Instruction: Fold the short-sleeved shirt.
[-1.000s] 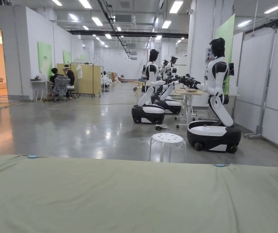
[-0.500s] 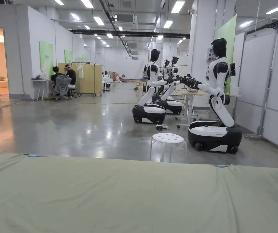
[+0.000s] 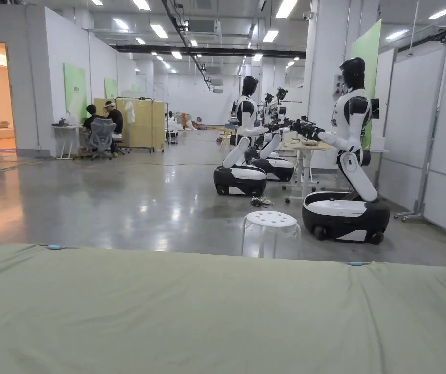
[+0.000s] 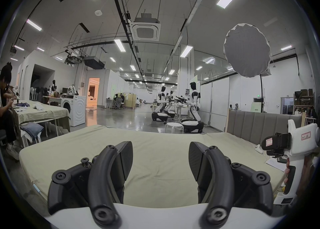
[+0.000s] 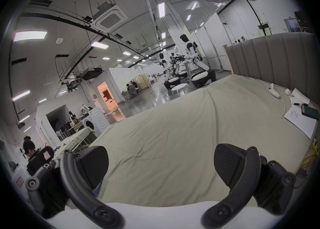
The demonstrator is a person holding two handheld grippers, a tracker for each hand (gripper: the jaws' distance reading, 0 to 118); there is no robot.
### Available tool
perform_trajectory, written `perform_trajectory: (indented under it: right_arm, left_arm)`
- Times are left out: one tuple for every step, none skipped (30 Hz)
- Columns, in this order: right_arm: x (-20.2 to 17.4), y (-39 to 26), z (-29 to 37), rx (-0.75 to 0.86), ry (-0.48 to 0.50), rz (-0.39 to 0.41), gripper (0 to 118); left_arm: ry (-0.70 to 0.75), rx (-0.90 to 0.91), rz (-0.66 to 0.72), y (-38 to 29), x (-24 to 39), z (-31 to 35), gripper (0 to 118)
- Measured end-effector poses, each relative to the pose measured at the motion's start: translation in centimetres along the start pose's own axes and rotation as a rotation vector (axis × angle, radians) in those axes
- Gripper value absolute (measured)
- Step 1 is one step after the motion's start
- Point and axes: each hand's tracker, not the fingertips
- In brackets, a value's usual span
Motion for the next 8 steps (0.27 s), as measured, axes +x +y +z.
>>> perform_trajectory:
  right_arm:
    - [-0.07,-0.13,0.02,0.021,-0.006,0.002,118]
    - [-0.18,-0.2,-0.01,0.032,-0.015,0.004,118]
    - [-0.39,0.03,-0.08,0.029,-0.026,0.003,118]
    - [-0.41,0.14,-0.15,0.02,-0.031,-0.003,118]
    - [-0.27,0.14,-0.14,0.012,-0.015,-0.017,118]
    - [-0.05,0.08,0.06,0.019,0.031,-0.03,118]
    - [0.12,0.08,0.18,0.033,0.048,-0.043,118]
    - [0.11,0.05,0.39,0.044,0.032,-0.04,118]
  left_arm:
    - [-0.001,-0.001,-0.001,-0.04,0.02,-0.03,66]
    - [-0.001,-0.001,-0.001,-0.04,0.03,-0.03,66]
    - [-0.001,-0.001,0.003,-0.05,0.03,-0.01,66]
    - [-0.004,0.001,0.006,-0.05,0.02,-0.01,66]
    - [-0.008,0.0,0.011,-0.02,0.07,-0.05,66]
    - [-0.01,-0.002,0.015,-0.02,0.09,-0.07,66]
    - [-0.012,-0.004,0.017,-0.04,0.11,-0.09,66]
    - [-0.014,-0.005,0.016,-0.05,0.14,-0.1,66]
